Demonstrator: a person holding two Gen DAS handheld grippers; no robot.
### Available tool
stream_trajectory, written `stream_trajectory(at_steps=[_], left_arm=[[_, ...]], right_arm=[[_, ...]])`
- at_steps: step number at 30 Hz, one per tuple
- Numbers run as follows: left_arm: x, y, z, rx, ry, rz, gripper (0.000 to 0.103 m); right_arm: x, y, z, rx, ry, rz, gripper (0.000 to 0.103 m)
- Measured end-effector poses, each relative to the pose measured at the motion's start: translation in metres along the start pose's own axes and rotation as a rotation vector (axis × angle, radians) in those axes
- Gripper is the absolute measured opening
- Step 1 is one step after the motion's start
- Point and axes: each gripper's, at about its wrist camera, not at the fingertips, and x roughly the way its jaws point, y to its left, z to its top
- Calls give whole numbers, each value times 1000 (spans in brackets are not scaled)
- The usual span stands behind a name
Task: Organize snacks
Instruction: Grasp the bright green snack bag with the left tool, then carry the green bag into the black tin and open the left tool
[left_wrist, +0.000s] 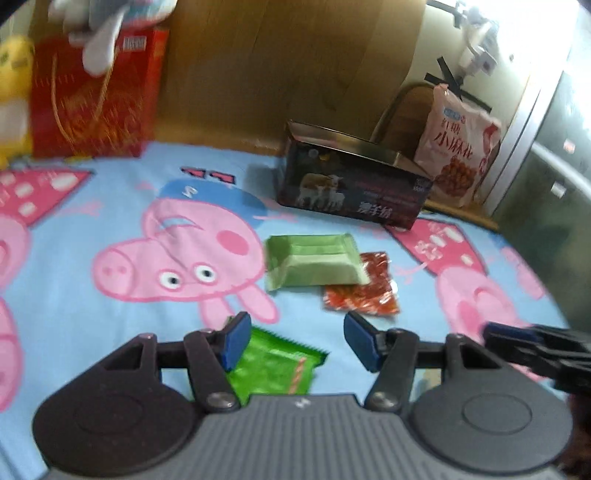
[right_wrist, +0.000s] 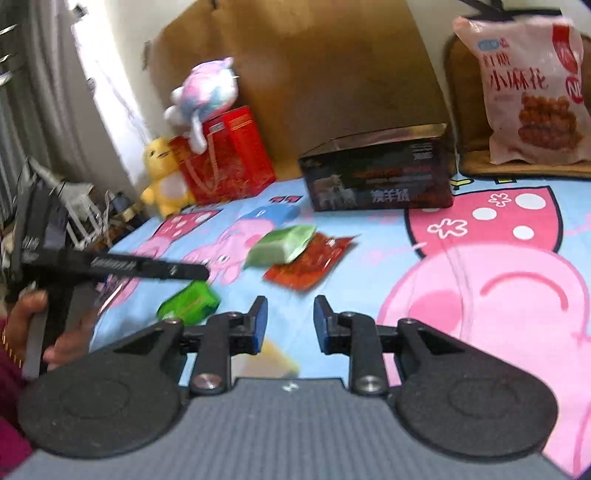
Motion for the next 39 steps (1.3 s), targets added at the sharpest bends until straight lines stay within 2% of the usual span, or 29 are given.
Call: stream_trajectory(at_steps=[4,7,9,10,12,16,18,19,23,24,28,33,39], left_arm=[[-16,8,-9,13,-54,76,59],[-28,30,-16,-53,-72,110,59],[-33,49,-21,-120,-63,91,60],[-35,56,-23,-151,-55,76,60],[-38,67,-27,-193,-40,21,60],[-32,77,-29,-245,-1,-91,62],[-20,77,-31,-267,40,-101,62],[-17,75,-32,-268,28,-105,62],[-7,50,-30,-233,62,-152,59],[-5,43,-29,-214,62,-139,59],[9,17,-22,-142,79,-132,59],[19,-9,-2,-104,80,-159,57],[41,-56,23,17,91,-196,57]], right_arm=[[-3,24,-11,-69,15,31,32],[11,43,-11,-121,49,112,32],[26,57,-10,-160,85,152,33],[38,63,-10,-179,111,166,37],[60,76,-9,-223,161,148,45],[105,93,-2,-287,229,146,48],[122,102,-2,-320,255,123,53],[127,107,-1,-352,251,109,53],[133,109,1,-402,237,33,50],[132,104,2,-398,233,19,46],[116,81,6,-347,222,-15,45],[93,64,11,-346,137,-82,45],[71,26,19,-280,64,-168,44]])
